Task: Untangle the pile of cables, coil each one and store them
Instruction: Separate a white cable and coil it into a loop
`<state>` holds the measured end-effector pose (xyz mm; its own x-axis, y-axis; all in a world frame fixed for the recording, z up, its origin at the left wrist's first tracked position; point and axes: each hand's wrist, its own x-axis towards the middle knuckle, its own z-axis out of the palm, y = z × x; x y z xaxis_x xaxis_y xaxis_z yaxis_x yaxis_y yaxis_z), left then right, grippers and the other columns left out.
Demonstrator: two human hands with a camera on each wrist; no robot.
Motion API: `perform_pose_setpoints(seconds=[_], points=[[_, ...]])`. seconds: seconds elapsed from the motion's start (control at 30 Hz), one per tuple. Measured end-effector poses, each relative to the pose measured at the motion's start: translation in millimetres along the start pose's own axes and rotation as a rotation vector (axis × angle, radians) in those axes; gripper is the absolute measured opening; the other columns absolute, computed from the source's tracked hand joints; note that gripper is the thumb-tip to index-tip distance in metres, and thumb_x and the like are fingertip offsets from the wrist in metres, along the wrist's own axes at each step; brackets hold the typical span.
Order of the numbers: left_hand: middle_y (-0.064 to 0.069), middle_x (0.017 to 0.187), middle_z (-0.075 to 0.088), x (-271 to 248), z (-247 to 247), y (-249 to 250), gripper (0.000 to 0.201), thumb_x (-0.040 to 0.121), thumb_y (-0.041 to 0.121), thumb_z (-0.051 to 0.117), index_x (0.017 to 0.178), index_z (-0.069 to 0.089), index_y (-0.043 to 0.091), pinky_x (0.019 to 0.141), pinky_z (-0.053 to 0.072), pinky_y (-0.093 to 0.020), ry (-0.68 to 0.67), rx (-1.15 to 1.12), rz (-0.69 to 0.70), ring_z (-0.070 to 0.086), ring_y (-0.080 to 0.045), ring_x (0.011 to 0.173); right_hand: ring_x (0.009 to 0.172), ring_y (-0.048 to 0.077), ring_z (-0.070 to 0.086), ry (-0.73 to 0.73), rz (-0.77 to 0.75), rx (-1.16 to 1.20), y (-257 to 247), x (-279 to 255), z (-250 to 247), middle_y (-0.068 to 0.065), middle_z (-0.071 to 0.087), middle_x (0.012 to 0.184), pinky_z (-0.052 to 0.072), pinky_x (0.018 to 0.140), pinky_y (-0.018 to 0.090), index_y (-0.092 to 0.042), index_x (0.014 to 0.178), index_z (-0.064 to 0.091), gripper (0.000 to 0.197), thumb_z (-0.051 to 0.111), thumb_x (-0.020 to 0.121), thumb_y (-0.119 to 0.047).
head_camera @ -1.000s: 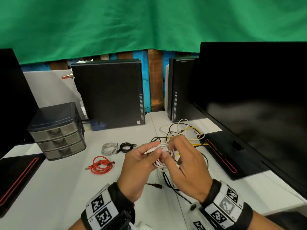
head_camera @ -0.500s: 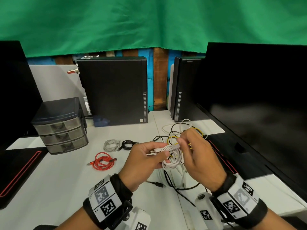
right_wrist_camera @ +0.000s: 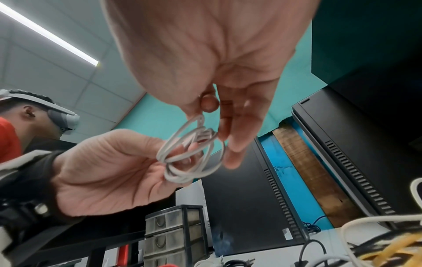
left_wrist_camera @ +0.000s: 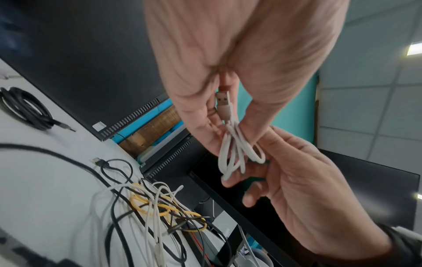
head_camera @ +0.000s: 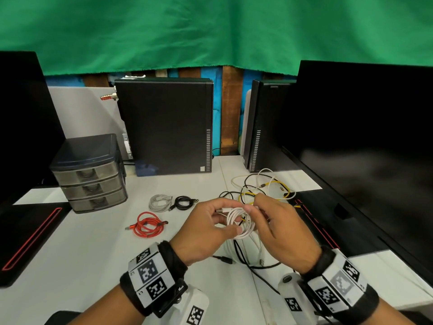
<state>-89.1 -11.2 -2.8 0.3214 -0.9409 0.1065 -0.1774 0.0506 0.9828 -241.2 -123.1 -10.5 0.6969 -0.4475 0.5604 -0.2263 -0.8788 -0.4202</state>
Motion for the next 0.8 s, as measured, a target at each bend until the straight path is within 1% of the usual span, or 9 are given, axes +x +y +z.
perform_pose_setpoints(seconds=[0.1, 0.2, 0.33, 0.4, 0.47, 0.53, 0.63, 0.7, 0.8], points=[[0.007, 0.096, 0.076, 1.8, -9.4, 2.8, 0.038, 0.082, -0.005, 0.075, 0.107, 0.072, 0.023, 0.076, 0.055, -0.021, -0.012, 0.016, 0.024, 0.070, -0.011, 0.085, 0.054, 0.015, 0.062, 0.009, 0.094, 0.208, -5.6, 0.6, -2.8, -0.001, 0.065, 0.062, 0.051, 0.050, 0.038, -0.022, 0.079, 0.047, 0.032, 0.044, 0.104, -0.042], [0.008, 0.096, 0.076, 3.4, -13.1, 3.0, 0.037, 0.082, -0.002, 0.076, 0.107, 0.072, 0.025, 0.075, 0.055, -0.022, -0.020, 0.004, 0.050, 0.067, -0.007, 0.079, 0.056, 0.019, 0.068, 0.078, 0.210, 0.406, -11.0, 1.6, -3.9, 0.006, 0.068, 0.068, 0.056, 0.051, 0.047, -0.023, 0.080, 0.050, 0.027, 0.047, 0.101, -0.040], [-0.001, 0.099, 0.076, 6.6, -16.3, 0.6, 0.034, 0.083, -0.003, 0.075, 0.110, 0.073, 0.018, 0.076, 0.060, -0.034, -0.002, -0.088, 0.051, 0.069, -0.014, 0.085, 0.088, 0.007, 0.067, -0.074, 0.306, 0.392, -12.6, 0.0, 0.3, -0.005, 0.068, 0.105, 0.055, 0.067, 0.031, -0.026, 0.104, 0.056, 0.025, 0.065, 0.091, -0.047], [-0.010, 0.102, 0.076, 9.3, -21.1, 0.1, 0.034, 0.085, -0.007, 0.072, 0.112, 0.072, 0.014, 0.078, 0.061, -0.038, 0.008, -0.156, 0.035, 0.072, -0.022, 0.091, 0.091, 0.018, 0.072, -0.163, 0.448, 0.610, -18.1, 1.9, 4.9, 0.003, 0.073, 0.104, 0.060, 0.069, 0.035, -0.022, 0.115, 0.056, 0.033, 0.074, 0.088, -0.029], [-0.012, 0.099, 0.076, 12.1, -26.7, 0.3, 0.033, 0.085, -0.008, 0.069, 0.111, 0.071, 0.012, 0.076, 0.060, -0.035, 0.024, -0.227, 0.009, 0.072, -0.023, 0.088, 0.084, 0.030, 0.075, -0.135, 0.543, 0.814, -22.2, 5.9, 6.6, 0.020, 0.074, 0.093, 0.060, 0.061, 0.035, -0.006, 0.119, 0.057, 0.030, 0.070, 0.091, -0.010], [-0.009, 0.099, 0.076, 12.9, -28.6, 0.5, 0.031, 0.085, -0.005, 0.070, 0.110, 0.072, 0.013, 0.078, 0.061, -0.035, 0.030, -0.275, -0.010, 0.073, -0.022, 0.088, 0.079, 0.031, 0.075, -0.066, 0.602, 0.893, -23.9, 9.1, 5.0, 0.026, 0.073, 0.088, 0.060, 0.059, 0.032, 0.002, 0.113, 0.061, 0.020, 0.064, 0.094, -0.004], [-0.010, 0.106, 0.076, 10.3, -21.8, -0.9, 0.029, 0.085, 0.003, 0.072, 0.112, 0.073, 0.013, 0.083, 0.060, -0.038, 0.022, -0.273, -0.009, 0.074, -0.026, 0.095, 0.076, 0.029, 0.075, 0.022, 0.640, 0.881, -23.0, 7.4, 8.4, 0.017, 0.076, 0.084, 0.059, 0.058, 0.030, -0.001, 0.104, 0.067, 0.011, 0.059, 0.098, -0.003], [-0.007, 0.106, 0.077, 8.7, -14.3, -2.3, 0.031, 0.084, 0.005, 0.074, 0.113, 0.073, 0.014, 0.085, 0.060, -0.037, 0.041, -0.267, -0.006, 0.074, -0.027, 0.098, 0.076, 0.026, 0.075, 0.074, 0.616, 0.823, -22.6, 4.4, 12.9, 0.011, 0.077, 0.083, 0.059, 0.058, 0.029, -0.006, 0.100, 0.072, 0.017, 0.055, 0.101, -0.007], [-0.002, 0.103, 0.078, 8.4, -5.0, -4.5, 0.034, 0.079, 0.009, 0.079, 0.112, 0.074, 0.016, 0.077, 0.060, -0.029, 0.134, -0.293, 0.012, 0.074, -0.021, 0.095, 0.082, 0.024, 0.074, 0.089, 0.539, 0.784, -22.6, 0.3, 14.1, 0.008, 0.076, 0.088, 0.060, 0.061, 0.033, -0.015, 0.101, 0.076, 0.026, 0.050, 0.104, -0.016]])
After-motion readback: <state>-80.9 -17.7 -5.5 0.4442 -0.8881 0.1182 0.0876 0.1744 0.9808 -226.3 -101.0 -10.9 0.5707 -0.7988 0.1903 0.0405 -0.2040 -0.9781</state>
